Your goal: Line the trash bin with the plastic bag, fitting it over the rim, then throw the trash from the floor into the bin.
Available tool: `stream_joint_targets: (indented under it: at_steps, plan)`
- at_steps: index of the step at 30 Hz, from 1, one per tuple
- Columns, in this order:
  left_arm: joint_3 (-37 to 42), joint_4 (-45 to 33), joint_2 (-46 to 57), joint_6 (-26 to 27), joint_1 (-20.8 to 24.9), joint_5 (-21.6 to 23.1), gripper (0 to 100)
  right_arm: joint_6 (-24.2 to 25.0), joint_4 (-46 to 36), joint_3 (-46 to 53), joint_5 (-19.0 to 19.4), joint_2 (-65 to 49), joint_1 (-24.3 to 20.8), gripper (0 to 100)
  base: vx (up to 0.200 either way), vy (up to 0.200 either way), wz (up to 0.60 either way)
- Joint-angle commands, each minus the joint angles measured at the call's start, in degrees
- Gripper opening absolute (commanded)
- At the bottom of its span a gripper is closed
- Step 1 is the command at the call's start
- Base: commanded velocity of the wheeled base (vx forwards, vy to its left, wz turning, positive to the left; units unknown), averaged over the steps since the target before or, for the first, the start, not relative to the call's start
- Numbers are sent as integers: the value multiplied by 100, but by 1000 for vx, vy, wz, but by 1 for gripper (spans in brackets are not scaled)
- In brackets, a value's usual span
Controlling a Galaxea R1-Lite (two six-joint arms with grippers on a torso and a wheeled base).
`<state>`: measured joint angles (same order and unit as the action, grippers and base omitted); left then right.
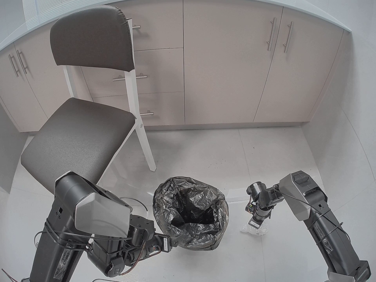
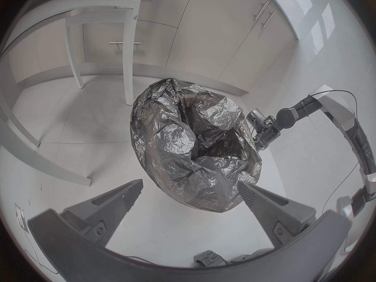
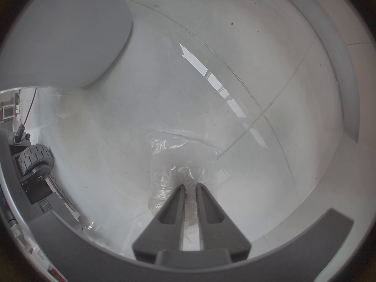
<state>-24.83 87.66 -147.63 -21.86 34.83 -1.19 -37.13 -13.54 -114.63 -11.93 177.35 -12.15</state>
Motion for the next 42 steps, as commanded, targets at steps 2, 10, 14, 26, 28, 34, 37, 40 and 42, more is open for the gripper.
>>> stream_joint_targets:
  at_steps: [2,10,14,26,28,34,37,40,42]
  plan:
    - [5,-4,-3,-3,-2,-4,100,4,1,4,-107,27,-121,0,0,0,0]
    - [5,-4,6,-3,-2,-4,100,31,-17,4,-274,27,-121,0,0,0,0]
    - [5,5,6,-3,-2,-4,100,31,-210,4,-371,27,-121,0,0,0,0]
    - [5,-4,6,-3,-2,-4,100,119,-219,4,-406,27,-112,0,0,0,0]
    - [5,-4,6,-3,-2,-4,100,198,-219,4,-424,27,-112,0,0,0,0]
    - [5,-4,6,-3,-2,-4,100,215,-245,4,-652,27,-129,0,0,0,0]
    - [5,-4,6,-3,-2,-4,100,180,-263,4,-749,27,-129,0,0,0,0]
    - [5,-4,-3,-3,-2,-4,100,180,-263,4,-749,27,-121,0,0,0,0]
    - [5,5,6,-3,-2,-4,100,224,-263,4,-749,27,-121,0,0,0,0]
